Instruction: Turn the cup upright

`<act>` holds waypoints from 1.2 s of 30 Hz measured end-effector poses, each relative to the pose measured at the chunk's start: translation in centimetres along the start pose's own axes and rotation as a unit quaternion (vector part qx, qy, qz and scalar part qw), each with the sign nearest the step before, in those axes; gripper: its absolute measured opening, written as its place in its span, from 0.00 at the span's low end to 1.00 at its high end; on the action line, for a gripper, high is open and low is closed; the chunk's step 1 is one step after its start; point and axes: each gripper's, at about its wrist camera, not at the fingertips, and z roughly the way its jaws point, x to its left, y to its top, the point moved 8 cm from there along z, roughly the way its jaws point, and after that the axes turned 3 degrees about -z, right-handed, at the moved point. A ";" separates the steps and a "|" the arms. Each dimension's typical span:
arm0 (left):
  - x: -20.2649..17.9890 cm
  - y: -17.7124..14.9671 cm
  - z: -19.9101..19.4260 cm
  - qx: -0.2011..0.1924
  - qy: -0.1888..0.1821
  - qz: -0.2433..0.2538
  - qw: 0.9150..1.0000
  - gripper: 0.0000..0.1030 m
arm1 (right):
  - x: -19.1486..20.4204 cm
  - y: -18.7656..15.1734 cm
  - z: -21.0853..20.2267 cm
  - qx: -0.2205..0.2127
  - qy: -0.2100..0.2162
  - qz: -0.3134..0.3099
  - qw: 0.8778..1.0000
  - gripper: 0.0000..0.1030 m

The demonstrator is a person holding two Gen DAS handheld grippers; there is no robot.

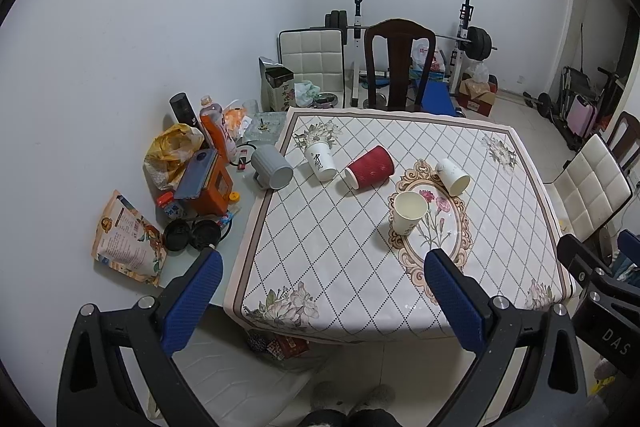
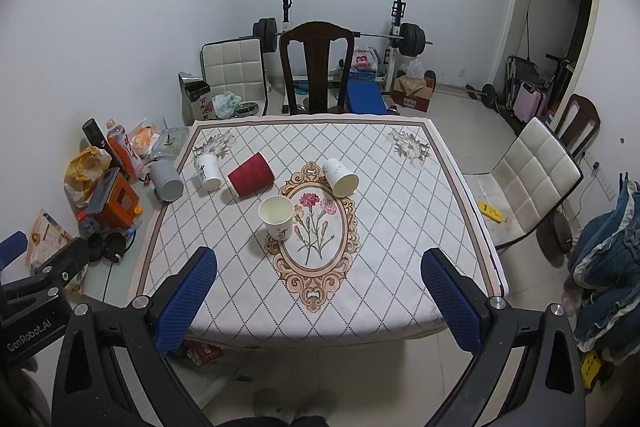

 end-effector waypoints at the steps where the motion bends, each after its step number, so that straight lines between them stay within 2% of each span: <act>1: 0.0 0.0 0.0 0.000 0.000 0.000 1.000 1.00 | -0.1 0.0 0.0 0.000 0.001 0.000 1.000 1.00; 36: 0.2 0.0 0.1 -0.001 0.000 0.002 1.000 1.00 | 1.5 -0.7 -0.1 0.004 0.006 0.000 1.000 1.00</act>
